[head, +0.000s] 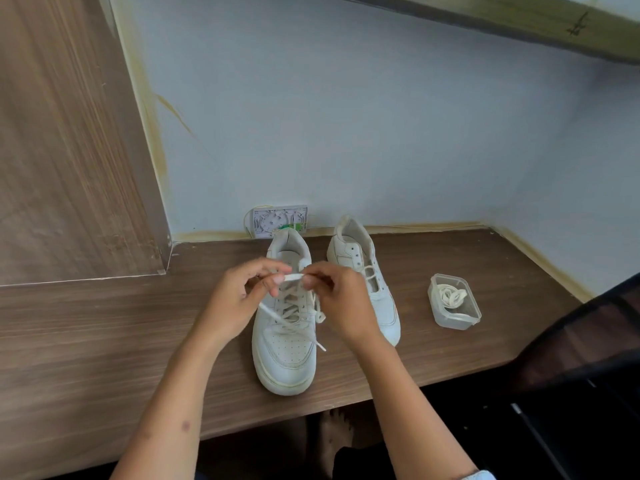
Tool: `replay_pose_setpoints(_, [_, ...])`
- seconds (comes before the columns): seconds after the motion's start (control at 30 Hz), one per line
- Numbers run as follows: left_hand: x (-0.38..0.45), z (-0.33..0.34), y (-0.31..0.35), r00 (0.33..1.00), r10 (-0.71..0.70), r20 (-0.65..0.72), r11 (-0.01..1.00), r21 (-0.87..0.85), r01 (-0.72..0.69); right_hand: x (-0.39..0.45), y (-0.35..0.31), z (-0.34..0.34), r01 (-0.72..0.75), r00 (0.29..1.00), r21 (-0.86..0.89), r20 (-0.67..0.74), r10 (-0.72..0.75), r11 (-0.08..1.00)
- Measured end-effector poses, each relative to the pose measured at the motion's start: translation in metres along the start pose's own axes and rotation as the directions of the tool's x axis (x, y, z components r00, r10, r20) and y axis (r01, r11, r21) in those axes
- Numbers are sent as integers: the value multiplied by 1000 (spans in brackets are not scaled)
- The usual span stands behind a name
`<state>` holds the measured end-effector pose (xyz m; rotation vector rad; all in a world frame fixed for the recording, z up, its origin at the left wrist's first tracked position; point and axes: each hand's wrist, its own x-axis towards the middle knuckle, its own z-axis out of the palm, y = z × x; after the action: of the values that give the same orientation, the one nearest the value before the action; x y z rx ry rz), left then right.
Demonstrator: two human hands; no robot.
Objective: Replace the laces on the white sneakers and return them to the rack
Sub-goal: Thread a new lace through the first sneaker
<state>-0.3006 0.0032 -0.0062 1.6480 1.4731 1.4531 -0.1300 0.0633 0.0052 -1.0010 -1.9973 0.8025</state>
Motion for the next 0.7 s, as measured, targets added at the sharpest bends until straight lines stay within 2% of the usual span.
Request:
replay_pose_setpoints(0.07, [-1, -6, -4, 999, -43, -5, 998, 37, 44, 1, 7, -10, -71, 985, -40, -158, 64, 997])
replay_pose_setpoints(0.17, [-3, -13, -9, 997, -76, -21, 992, 100, 77, 1, 20, -20, -198, 922, -43, -346, 172, 979])
replay_pose_setpoints(0.3, [-4, -23, -20, 998, -16, -66, 968, 248, 32, 0, 33, -25, -263, 880, -82, -430, 204, 961])
replay_pose_setpoints(0.37, [-4, -23, -22, 997, 28, -67, 954, 300, -7, 0, 30, -20, -233, 903, -164, -402, 151, 958])
replay_pose_setpoints(0.43, [-4, -20, -20, 997, 57, -52, 943, 330, -37, 1, 22, -13, -128, 942, -213, -331, 51, 969])
replay_pose_setpoints(0.53, [-3, -12, -13, 997, 32, -63, 962, 272, -14, -1, 4, -2, 44, 994, -102, -93, -53, 994])
replay_pose_setpoints(0.6, [-1, -6, -9, 995, 27, -99, 982, 191, -8, -4, -5, 7, 73, 994, -8, 81, -72, 997])
replay_pose_setpoints(0.7, [-1, -2, -7, 991, 27, -132, 995, 94, -14, -6, -5, 19, 65, 988, 5, 143, -65, 998])
